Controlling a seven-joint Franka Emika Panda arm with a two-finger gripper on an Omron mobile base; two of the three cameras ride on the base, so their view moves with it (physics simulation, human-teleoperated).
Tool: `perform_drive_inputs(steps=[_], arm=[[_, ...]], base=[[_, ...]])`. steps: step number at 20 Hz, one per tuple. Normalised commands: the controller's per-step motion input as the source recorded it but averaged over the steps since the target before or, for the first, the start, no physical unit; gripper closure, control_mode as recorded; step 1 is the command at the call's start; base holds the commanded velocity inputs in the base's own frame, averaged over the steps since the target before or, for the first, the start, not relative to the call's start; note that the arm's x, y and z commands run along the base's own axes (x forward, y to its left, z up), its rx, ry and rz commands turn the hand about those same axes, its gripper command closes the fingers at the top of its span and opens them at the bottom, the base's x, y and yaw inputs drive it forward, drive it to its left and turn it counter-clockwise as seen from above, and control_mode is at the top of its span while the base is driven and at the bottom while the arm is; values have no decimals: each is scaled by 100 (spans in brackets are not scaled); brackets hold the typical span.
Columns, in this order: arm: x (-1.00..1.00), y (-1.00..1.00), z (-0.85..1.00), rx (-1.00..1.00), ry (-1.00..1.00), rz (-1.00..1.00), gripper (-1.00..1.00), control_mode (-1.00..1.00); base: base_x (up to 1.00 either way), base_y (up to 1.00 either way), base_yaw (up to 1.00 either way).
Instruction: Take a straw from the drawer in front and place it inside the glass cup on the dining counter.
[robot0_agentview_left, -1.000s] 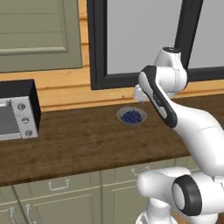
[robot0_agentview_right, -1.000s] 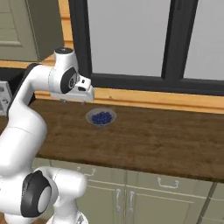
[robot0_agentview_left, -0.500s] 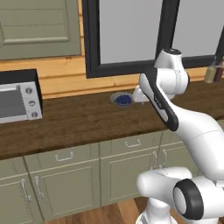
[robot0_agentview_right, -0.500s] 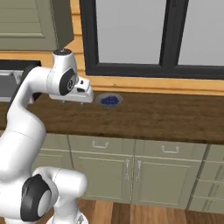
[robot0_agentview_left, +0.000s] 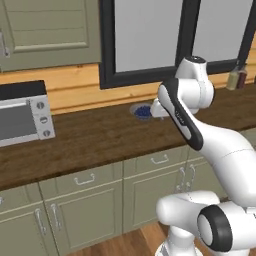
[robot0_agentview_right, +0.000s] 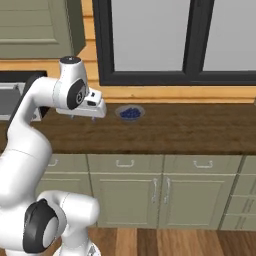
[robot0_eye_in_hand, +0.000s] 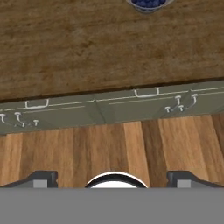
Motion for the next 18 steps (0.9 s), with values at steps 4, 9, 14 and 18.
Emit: perform_drive_inputs(steps=[4, 9, 14, 18], arm=[[0, 0, 0, 0, 0, 0, -100, 100], [0, 0, 0, 0, 0, 0, -100, 100], [0, 0, 0, 0, 0, 0, -100, 100], [0, 0, 0, 0, 0, 0, -100, 100]], base=[[0, 53, -27], [0, 51, -27], [0, 62, -30], [4, 75, -36]])
